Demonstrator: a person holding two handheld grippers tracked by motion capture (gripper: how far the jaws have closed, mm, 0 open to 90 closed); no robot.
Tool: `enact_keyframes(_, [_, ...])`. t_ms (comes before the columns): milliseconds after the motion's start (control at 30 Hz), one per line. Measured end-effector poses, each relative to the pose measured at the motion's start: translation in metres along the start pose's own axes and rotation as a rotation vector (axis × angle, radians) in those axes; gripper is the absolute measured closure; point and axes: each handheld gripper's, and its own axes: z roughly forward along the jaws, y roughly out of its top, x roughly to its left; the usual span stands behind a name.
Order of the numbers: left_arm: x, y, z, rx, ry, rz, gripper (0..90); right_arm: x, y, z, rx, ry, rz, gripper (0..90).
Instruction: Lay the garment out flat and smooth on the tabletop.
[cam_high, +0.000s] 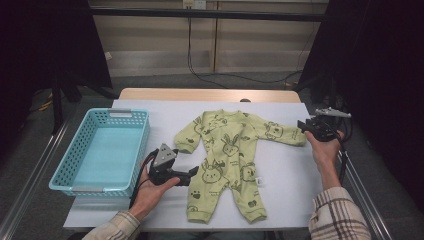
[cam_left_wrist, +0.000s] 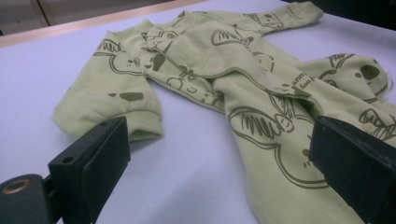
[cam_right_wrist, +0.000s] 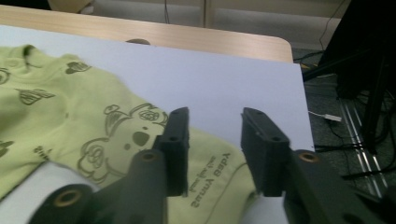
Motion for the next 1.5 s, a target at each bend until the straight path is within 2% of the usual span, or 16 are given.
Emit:
enact_keyframes(200, [0.0,0.001,0.004,-0.039,0.003,0.013,5.8,0.015,-0.012,-0.018,-0.046,0.073,-0.017,45.0])
enact_keyframes(233, [0.001,0.001,0.004,-0.041,0.0,0.027,5.9,0.018,-0.014,-0.021,-0.049,0.082,-0.014,42.0])
enact_keyframes(300, [0.002,0.001,0.004,-0.07,0.002,0.011,7.1,0.022,-0.016,-0.026,-0.061,0.101,-0.027,35.1])
enact_keyframes(400, [0.006,0.002,0.004,-0.097,0.002,-0.009,7.2,0.029,-0.02,-0.034,-0.091,0.137,-0.013,29.0])
enact_keyframes(467, [0.009,0.003,0.005,-0.085,0.007,-0.026,7.1,0.034,-0.023,-0.04,-0.104,0.163,-0.012,26.9])
enact_keyframes(633, [0.012,0.007,0.009,-0.036,0.018,-0.031,7.0,0.051,-0.034,-0.049,-0.13,0.224,-0.011,19.2])
enact_keyframes(800, [0.015,0.009,0.011,-0.049,0.0,-0.051,5.2,0.07,-0.044,-0.056,-0.137,0.264,-0.022,15.3])
enact_keyframes(867, [0.014,0.013,0.012,-0.03,0.011,-0.055,5.0,0.077,-0.047,-0.058,-0.136,0.281,-0.027,12.6])
enact_keyframes(900, [0.013,0.013,0.012,-0.024,0.018,-0.038,5.0,0.081,-0.048,-0.06,-0.136,0.291,-0.03,11.6])
enact_keyframes(1000, [0.013,0.014,0.011,-0.031,0.003,-0.026,3.8,0.092,-0.051,-0.066,-0.149,0.309,-0.044,9.8])
enact_keyframes(1067, [0.014,0.015,0.011,-0.031,-0.002,-0.031,3.7,0.099,-0.054,-0.068,-0.133,0.337,-0.039,11.0])
enact_keyframes(1200, [0.017,0.015,0.011,-0.034,-0.016,-0.042,3.5,0.112,-0.061,-0.075,-0.132,0.351,-0.048,8.6])
enact_keyframes(1333, [0.015,0.016,0.018,-0.015,-0.017,-0.015,3.2,0.121,-0.064,-0.084,-0.156,0.365,-0.035,5.0])
enact_keyframes(1367, [0.015,0.016,0.021,-0.007,-0.033,-0.007,3.4,0.123,-0.064,-0.086,-0.166,0.362,-0.034,4.5])
enact_keyframes(1467, [0.013,0.015,0.026,-0.001,-0.027,0.001,3.3,0.127,-0.067,-0.09,-0.162,0.346,-0.046,4.3])
enact_keyframes(1500, [0.013,0.016,0.027,0.002,-0.03,0.002,3.3,0.13,-0.068,-0.092,-0.156,0.337,-0.031,3.3])
